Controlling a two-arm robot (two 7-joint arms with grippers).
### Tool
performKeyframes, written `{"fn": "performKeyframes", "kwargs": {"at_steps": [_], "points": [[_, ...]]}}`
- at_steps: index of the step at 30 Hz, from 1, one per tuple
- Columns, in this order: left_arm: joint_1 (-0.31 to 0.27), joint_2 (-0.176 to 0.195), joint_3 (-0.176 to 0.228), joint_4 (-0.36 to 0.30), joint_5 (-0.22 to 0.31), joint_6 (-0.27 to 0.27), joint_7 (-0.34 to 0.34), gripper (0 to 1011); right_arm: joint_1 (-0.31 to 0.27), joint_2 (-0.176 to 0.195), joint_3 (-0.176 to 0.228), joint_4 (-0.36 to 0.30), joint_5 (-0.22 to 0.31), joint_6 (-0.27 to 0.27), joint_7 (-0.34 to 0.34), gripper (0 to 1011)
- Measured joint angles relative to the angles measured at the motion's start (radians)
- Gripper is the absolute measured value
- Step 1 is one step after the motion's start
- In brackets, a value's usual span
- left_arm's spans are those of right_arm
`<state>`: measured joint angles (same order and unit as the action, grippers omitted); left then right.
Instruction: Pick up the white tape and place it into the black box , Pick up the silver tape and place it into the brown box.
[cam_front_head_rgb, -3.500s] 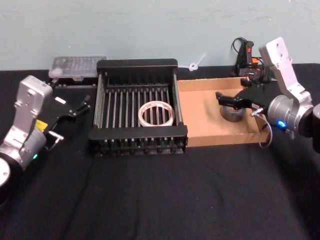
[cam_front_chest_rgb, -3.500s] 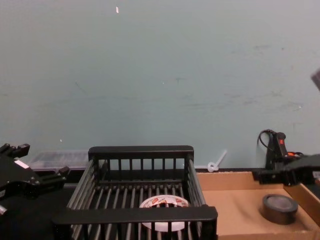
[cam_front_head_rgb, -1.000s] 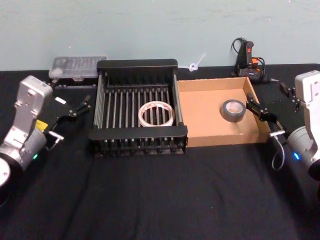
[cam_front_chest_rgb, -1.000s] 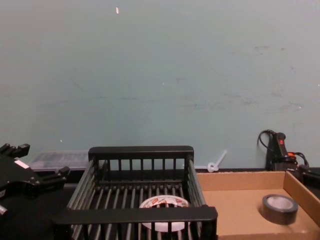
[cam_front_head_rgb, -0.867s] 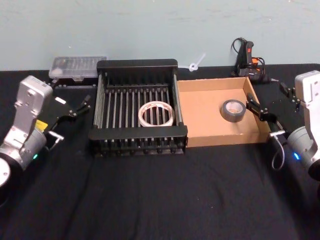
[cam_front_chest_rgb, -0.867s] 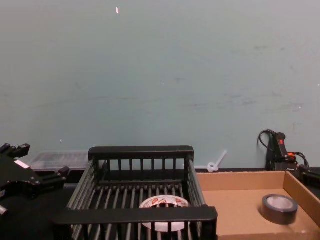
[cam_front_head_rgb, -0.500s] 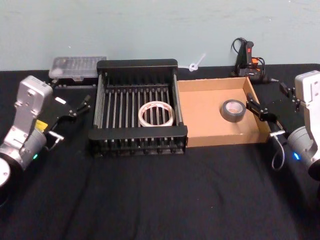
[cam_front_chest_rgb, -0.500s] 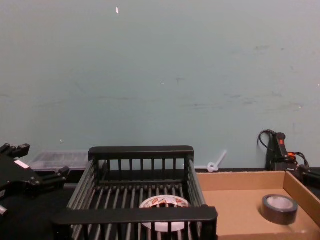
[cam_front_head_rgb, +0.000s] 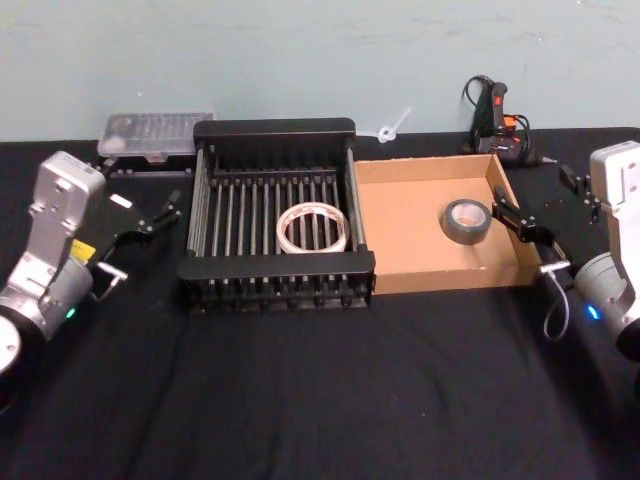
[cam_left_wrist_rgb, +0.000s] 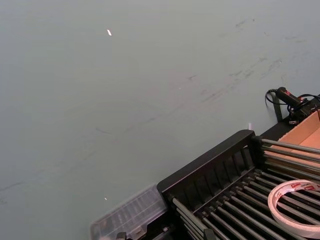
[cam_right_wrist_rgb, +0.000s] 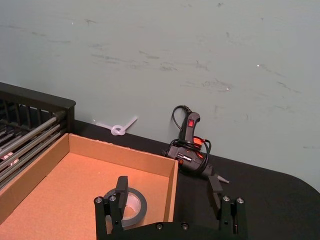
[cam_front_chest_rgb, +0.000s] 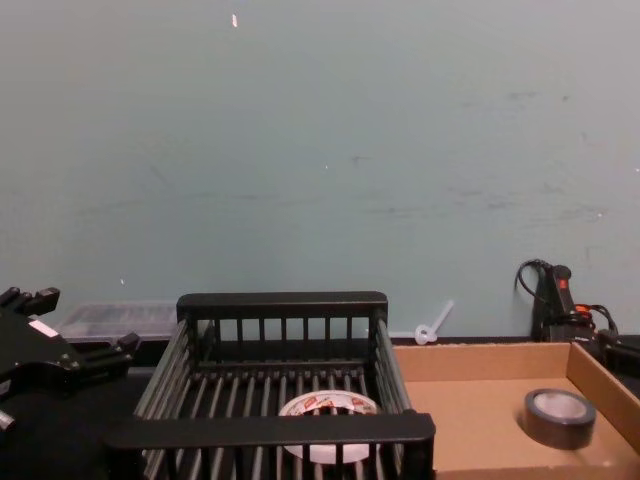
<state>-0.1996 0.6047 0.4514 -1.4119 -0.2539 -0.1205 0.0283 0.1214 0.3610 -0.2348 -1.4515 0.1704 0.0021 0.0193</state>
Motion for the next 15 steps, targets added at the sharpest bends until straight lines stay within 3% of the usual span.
{"fn": "performKeyframes", "kwargs": {"at_steps": [15], "points": [[0.000,0.000,0.000,0.000,0.000,0.000,0.000,1001,0.000,0.000,0.000,0.000,0.000,0.000,0.000,1003]]}}
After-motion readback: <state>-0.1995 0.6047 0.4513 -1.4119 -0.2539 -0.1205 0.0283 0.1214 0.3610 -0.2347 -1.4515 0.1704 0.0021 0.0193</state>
